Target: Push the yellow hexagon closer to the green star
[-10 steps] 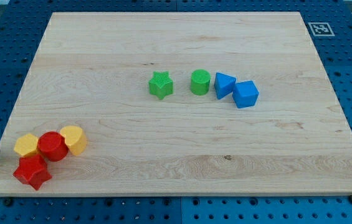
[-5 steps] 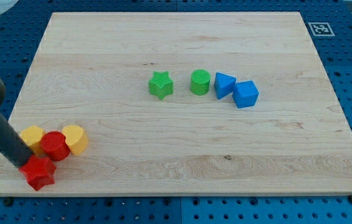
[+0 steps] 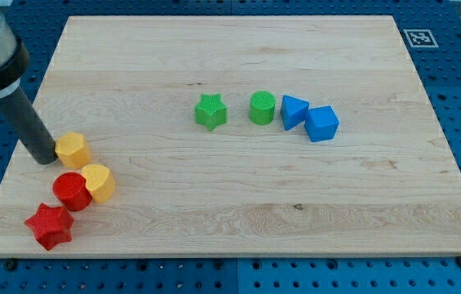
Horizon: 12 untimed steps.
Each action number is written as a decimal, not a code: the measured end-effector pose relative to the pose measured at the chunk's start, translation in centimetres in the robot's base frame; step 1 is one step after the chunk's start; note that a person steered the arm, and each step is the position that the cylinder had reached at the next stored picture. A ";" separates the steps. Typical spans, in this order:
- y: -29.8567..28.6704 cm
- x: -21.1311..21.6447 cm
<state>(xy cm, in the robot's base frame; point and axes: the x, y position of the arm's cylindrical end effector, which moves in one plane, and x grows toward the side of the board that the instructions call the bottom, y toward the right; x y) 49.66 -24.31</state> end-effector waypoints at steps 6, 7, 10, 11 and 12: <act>6.1 -0.6; 6.5 -1.7; 10.0 -5.9; 10.1 -6.2; 10.3 -6.3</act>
<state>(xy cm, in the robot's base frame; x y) 43.31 -13.97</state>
